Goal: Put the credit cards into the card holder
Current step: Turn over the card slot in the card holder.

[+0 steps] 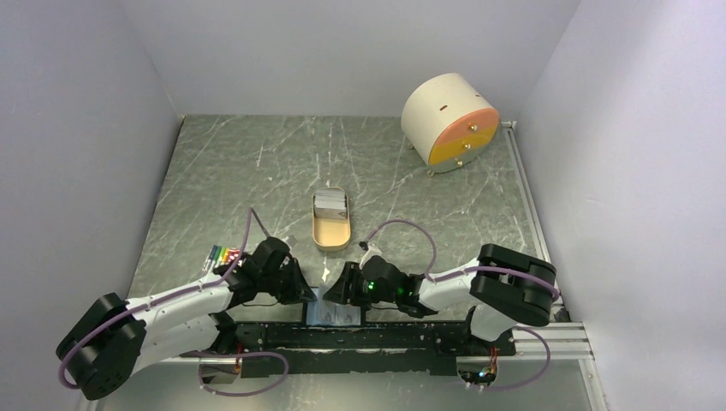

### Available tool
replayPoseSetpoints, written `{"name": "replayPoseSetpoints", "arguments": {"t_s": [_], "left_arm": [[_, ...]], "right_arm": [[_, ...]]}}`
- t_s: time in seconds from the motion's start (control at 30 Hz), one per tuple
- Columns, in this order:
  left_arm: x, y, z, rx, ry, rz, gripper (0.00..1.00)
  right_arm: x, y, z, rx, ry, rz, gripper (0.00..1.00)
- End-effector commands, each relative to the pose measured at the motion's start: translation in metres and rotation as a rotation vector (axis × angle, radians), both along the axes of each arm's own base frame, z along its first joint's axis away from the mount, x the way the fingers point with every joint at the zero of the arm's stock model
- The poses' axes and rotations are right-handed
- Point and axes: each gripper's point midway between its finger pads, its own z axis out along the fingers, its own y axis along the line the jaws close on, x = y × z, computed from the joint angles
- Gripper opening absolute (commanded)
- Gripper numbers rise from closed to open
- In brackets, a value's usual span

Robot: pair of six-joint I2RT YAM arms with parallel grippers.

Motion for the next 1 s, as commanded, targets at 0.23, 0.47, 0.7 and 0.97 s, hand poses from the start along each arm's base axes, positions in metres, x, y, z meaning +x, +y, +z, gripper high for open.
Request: {"name": "replayPoseSetpoints", "arguments": {"t_s": [0.23,0.47,0.7,0.97], "left_arm": [[0.012,0.001,0.039,0.003,-0.063,0.033,0.18],[0.010,-0.002,0.042,-0.009,-0.058,0.013,0.18],[0.008,-0.005,0.036,-0.003,-0.043,-0.016,0.17],[0.006,-0.014,0.038,-0.041,-0.044,-0.069,0.18]], "right_arm": [[-0.001,-0.009,-0.005,0.011,-0.001,-0.012,0.49],[-0.002,-0.009,-0.006,0.020,0.008,-0.013,0.49],[-0.001,-0.010,-0.007,0.016,0.009,-0.015,0.49],[-0.001,-0.010,-0.007,0.018,0.009,-0.013,0.49]]}}
